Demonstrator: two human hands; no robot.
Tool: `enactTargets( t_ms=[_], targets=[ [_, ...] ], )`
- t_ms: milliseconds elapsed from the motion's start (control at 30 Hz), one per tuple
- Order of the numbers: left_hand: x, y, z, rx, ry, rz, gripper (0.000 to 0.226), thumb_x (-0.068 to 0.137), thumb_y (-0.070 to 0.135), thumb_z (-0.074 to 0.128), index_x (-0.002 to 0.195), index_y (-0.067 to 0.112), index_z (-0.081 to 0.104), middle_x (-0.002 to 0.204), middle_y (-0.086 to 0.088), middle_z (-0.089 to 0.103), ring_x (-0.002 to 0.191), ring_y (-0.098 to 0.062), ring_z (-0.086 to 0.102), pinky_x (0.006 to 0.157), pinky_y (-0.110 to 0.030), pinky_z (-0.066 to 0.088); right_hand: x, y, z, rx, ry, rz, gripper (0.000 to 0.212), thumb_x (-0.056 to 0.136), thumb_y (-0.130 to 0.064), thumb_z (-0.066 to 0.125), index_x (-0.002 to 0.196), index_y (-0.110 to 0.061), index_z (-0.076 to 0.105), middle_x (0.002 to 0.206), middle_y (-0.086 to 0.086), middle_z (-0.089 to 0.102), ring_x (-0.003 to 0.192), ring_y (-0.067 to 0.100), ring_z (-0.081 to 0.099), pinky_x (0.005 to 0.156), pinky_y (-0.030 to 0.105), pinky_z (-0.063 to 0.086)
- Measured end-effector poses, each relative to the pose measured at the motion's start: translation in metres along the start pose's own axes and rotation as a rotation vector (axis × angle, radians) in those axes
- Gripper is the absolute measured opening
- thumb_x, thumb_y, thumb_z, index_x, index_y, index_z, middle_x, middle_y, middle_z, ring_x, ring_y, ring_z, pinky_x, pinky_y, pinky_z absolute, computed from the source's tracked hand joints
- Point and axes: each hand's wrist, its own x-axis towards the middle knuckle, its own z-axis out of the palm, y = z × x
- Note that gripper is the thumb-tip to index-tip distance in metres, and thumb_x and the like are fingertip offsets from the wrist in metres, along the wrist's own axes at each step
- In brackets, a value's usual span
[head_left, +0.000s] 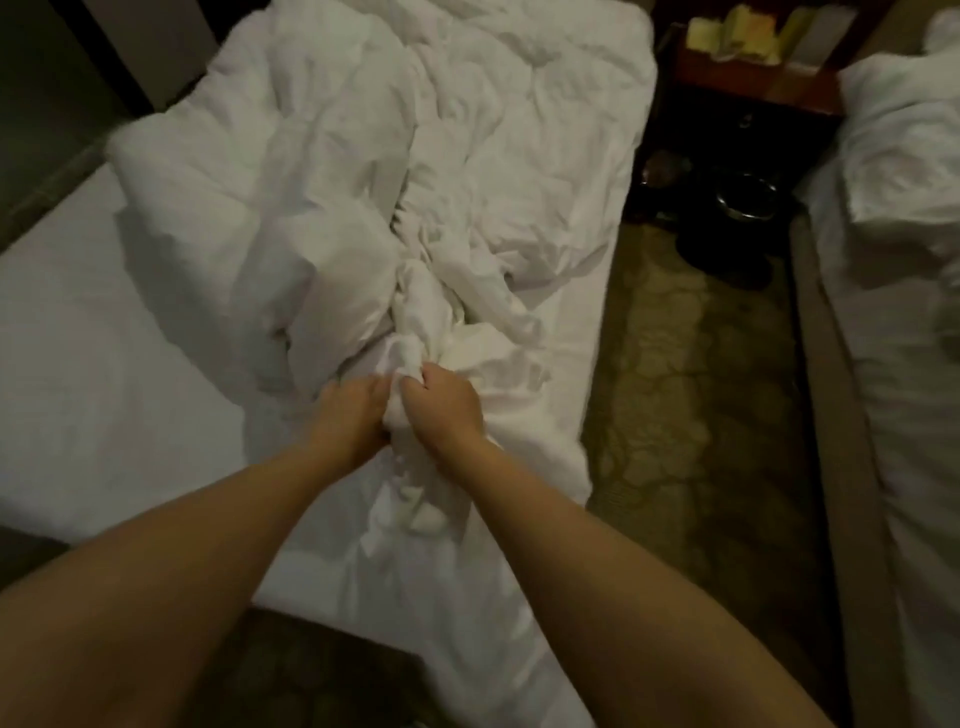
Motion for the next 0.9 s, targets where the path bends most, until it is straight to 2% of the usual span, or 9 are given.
enactTargets(
  t_ms=[67, 133, 233, 333, 433, 633, 733, 833, 900],
  targets=[
    [-0.003, -0.014, -0.012, 0.182, -0.090, 0.123, 0.030, 0.098, 0.025, 0.040, 0.125, 0.026, 0.052, 0.124, -0.003, 0.059, 0.112, -0.023, 0.057, 0.094, -0.033, 0.042, -0.006, 0.016, -0.007, -0.023, -0.058, 0.029, 0.022, 0.097, -0.034, 0.043, 0.098, -0.015, 0.053, 0.097, 0.008, 0.059, 0.091, 0.027, 0.055, 0.078, 0.034, 0.040],
    [-0.004, -0.015, -0.014, 0.274, -0.156, 0.187, 0.030, 0.098, 0.024, 0.037, 0.122, 0.031, 0.053, 0.120, -0.002, 0.058, 0.107, -0.022, 0.057, 0.087, -0.031, 0.044, -0.011, 0.040, -0.008, -0.032, -0.086, 0.074, 0.028, 0.094, -0.046, 0.046, 0.099, -0.019, 0.047, 0.095, 0.002, 0.056, 0.088, 0.023, 0.055, 0.078, 0.033, 0.043],
    [-0.004, -0.005, -0.003, 0.296, -0.237, 0.208, 0.031, 0.098, 0.022, 0.039, 0.127, 0.025, 0.048, 0.121, -0.008, 0.052, 0.109, -0.026, 0.054, 0.086, -0.032, 0.041, -0.026, 0.072, 0.006, 0.002, -0.033, 0.075, 0.060, 0.081, -0.065, 0.048, 0.129, -0.029, 0.047, 0.124, -0.003, 0.056, 0.112, 0.021, 0.055, 0.096, 0.043, 0.045],
    [-0.002, -0.010, 0.009, 0.252, -0.272, 0.200, 0.043, 0.095, 0.023, 0.047, 0.137, 0.022, 0.037, 0.124, -0.011, 0.047, 0.107, -0.029, 0.053, 0.086, -0.037, 0.045, -0.039, 0.094, 0.026, 0.046, 0.023, 0.148, 0.084, 0.071, -0.079, 0.044, 0.143, -0.037, 0.032, 0.151, -0.007, 0.030, 0.134, 0.021, 0.037, 0.108, 0.049, 0.034],
    [-0.002, -0.019, 0.014, 0.256, -0.299, 0.256, 0.062, 0.094, 0.028, 0.049, 0.149, 0.025, 0.019, 0.135, -0.010, 0.038, 0.111, -0.030, 0.052, 0.086, -0.036, 0.044, -0.047, 0.099, 0.048, 0.137, 0.059, 0.300, 0.101, 0.062, -0.088, 0.041, 0.147, -0.035, 0.026, 0.153, -0.005, 0.026, 0.136, 0.026, 0.034, 0.109, 0.051, 0.031],
    [0.030, -0.055, -0.006, 0.392, -0.218, 0.503, 0.079, 0.084, 0.048, 0.061, 0.148, 0.028, 0.019, 0.150, -0.006, 0.026, 0.132, -0.028, 0.036, 0.104, -0.041, 0.038, -0.028, 0.051, 0.073, 0.149, 0.177, 0.398, 0.055, 0.074, -0.052, 0.052, 0.125, -0.031, 0.053, 0.125, 0.000, 0.058, 0.116, 0.028, 0.055, 0.098, 0.046, 0.044],
    [0.040, -0.083, -0.027, 0.462, -0.170, 0.602, 0.084, 0.082, 0.053, 0.063, 0.148, 0.031, 0.016, 0.150, -0.004, 0.024, 0.136, -0.026, 0.030, 0.108, -0.042, 0.032, -0.011, 0.012, 0.093, 0.132, 0.301, 0.483, 0.072, 0.077, -0.056, 0.060, 0.139, -0.026, 0.039, 0.136, 0.001, 0.049, 0.126, 0.027, 0.047, 0.105, 0.046, 0.037],
    [0.045, -0.108, -0.048, 0.574, -0.073, 0.731, 0.090, 0.083, 0.051, 0.063, 0.151, 0.029, 0.008, 0.151, -0.006, 0.021, 0.138, -0.026, 0.025, 0.108, -0.042, 0.026, 0.004, -0.018, 0.098, -0.074, 0.298, 0.515, 0.049, 0.089, -0.044, 0.051, 0.134, -0.025, 0.043, 0.133, 0.004, 0.054, 0.122, 0.027, 0.050, 0.104, 0.045, 0.037],
    [0.049, -0.116, -0.059, 0.644, 0.014, 0.775, 0.090, 0.084, 0.049, 0.061, 0.151, 0.026, 0.006, 0.154, -0.008, 0.013, 0.140, -0.026, 0.019, 0.110, -0.044, 0.018, 0.003, -0.025, 0.076, -0.158, 0.420, 0.553, 0.035, 0.098, -0.029, 0.039, 0.130, -0.022, 0.048, 0.134, 0.008, 0.053, 0.123, 0.029, 0.048, 0.106, 0.043, 0.033]
  ],
)
